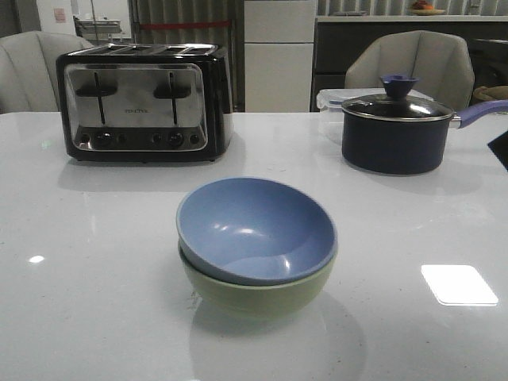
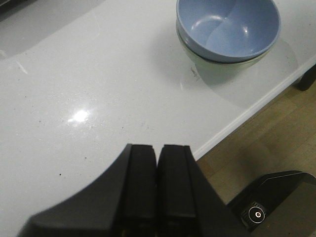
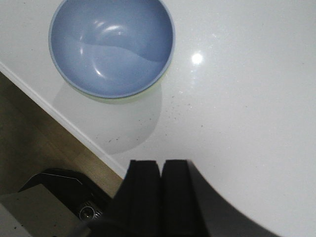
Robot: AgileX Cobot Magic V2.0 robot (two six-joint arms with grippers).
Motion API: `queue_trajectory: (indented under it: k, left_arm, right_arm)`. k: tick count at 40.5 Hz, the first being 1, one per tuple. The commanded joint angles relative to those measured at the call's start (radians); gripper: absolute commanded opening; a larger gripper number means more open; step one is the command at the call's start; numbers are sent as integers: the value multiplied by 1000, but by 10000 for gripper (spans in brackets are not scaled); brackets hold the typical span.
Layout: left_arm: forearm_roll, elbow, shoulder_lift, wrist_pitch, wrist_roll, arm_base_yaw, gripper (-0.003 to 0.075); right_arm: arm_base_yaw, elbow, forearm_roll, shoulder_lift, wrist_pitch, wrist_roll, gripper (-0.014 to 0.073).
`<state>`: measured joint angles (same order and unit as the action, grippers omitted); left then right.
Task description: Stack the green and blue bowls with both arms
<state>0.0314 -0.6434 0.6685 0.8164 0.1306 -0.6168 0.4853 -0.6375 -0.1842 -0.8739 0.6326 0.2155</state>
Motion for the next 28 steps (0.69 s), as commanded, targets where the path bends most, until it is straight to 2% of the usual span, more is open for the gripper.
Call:
queue_trajectory:
  k: [1,6,11,21,28]
  left_arm:
    - [-6,-27,-1,-66,-8,-2,93]
    - [16,-26,-29,-76,-8,1,93]
    - [-2,-1,-107,-144,-8,95,93]
    - [-31,228,-374,-486,-8,316,93]
    - [-76,421,-570,-649,-8,447,93]
  right_arm:
    - [0,-27,1,11,-62,8,55]
    - [0,-27,1,11,-61,8,55]
    - [0,-27,1,11,-61,8,55]
    - [0,-27,1,11,-61,8,55]
    - [0,-27,1,11,-61,8,55]
